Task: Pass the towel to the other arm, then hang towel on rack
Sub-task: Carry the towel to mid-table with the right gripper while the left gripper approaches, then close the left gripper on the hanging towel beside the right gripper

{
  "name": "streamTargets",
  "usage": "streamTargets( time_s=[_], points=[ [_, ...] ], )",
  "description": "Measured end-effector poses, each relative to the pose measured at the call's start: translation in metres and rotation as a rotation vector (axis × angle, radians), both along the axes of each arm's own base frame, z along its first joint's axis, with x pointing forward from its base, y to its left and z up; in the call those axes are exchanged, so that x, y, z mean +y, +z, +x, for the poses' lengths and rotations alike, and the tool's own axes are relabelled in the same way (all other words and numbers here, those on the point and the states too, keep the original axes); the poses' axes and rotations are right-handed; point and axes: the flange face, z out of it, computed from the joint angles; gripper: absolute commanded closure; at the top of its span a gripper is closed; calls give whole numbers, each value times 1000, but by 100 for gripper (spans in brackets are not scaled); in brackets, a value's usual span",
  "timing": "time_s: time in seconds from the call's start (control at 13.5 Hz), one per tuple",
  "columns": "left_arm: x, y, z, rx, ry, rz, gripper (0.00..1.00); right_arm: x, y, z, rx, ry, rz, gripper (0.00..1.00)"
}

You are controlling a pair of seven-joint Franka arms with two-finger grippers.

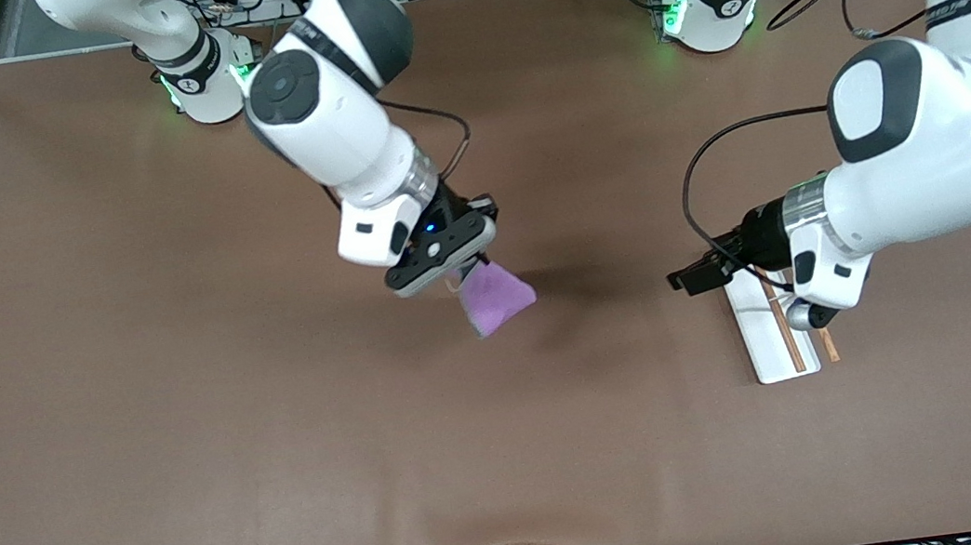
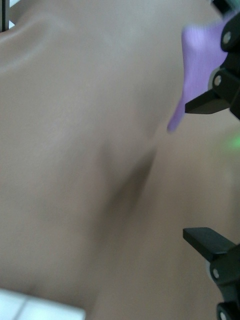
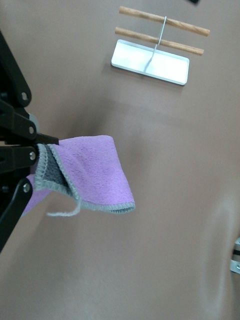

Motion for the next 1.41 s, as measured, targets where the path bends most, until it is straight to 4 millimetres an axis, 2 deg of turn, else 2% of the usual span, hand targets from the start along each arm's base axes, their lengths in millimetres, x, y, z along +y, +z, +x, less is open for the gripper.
streamTargets(
  time_s=[0.15, 0.3, 0.37, 0.52, 0.74, 0.96, 1.33, 1.41],
  points=[
    [-23, -4, -1, 61, 102, -34, 0, 20, -3, -11, 10, -68, 35, 100],
    [-35, -10, -2, 141, 194, -80, 0, 36, -5, -19, 29, -171, 82, 100],
    [-39, -17, -1, 183, 224, -117, 0, 39, -5, -20, 41, -212, 96, 100],
    [-58, -34, -4, 258, 244, -166, 0, 39, -4, -19, 70, -287, 113, 100],
    [-83, -59, -10, 374, 310, -166, 0, 40, -2, -19, 108, -375, 132, 100],
    [-93, -81, -9, 418, 353, -160, 0, 40, -1, -19, 115, -391, 136, 100],
    [-91, -80, -2, 405, 395, -164, 2, 40, -1, -19, 120, -398, 139, 100],
    [-91, -81, -1, 400, 402, -165, 6, 40, -1, -19, 120, -398, 139, 100]
  ],
)
